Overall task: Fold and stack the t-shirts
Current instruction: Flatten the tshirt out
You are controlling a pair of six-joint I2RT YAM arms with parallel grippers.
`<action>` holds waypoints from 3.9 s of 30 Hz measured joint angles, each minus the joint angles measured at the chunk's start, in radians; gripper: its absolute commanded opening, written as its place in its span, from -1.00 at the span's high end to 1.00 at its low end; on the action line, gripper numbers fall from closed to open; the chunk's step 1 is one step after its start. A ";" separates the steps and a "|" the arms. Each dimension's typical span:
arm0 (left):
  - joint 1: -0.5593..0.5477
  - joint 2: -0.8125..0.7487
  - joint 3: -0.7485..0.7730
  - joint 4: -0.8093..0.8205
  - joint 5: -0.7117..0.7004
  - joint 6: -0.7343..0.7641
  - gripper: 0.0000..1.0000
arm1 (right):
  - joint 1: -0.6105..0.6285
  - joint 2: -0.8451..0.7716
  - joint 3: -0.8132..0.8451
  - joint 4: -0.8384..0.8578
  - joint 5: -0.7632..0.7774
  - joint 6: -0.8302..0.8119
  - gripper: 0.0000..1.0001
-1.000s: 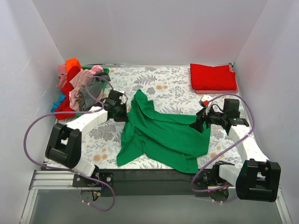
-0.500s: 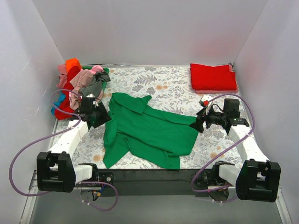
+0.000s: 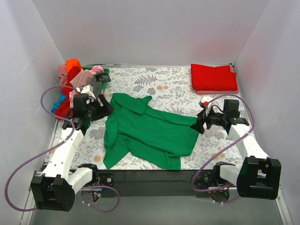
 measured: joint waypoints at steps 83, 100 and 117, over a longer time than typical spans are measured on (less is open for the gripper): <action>-0.561 0.842 0.382 0.239 -0.380 0.766 1.00 | 0.079 0.278 0.094 -0.044 0.331 -0.091 -0.47; -0.561 0.813 0.355 0.265 -0.374 0.758 1.00 | 0.105 0.431 0.180 -0.062 0.460 -0.125 0.31; -0.552 0.786 0.349 0.269 -0.373 0.754 1.00 | 0.106 0.452 0.349 -0.120 0.478 -0.047 0.23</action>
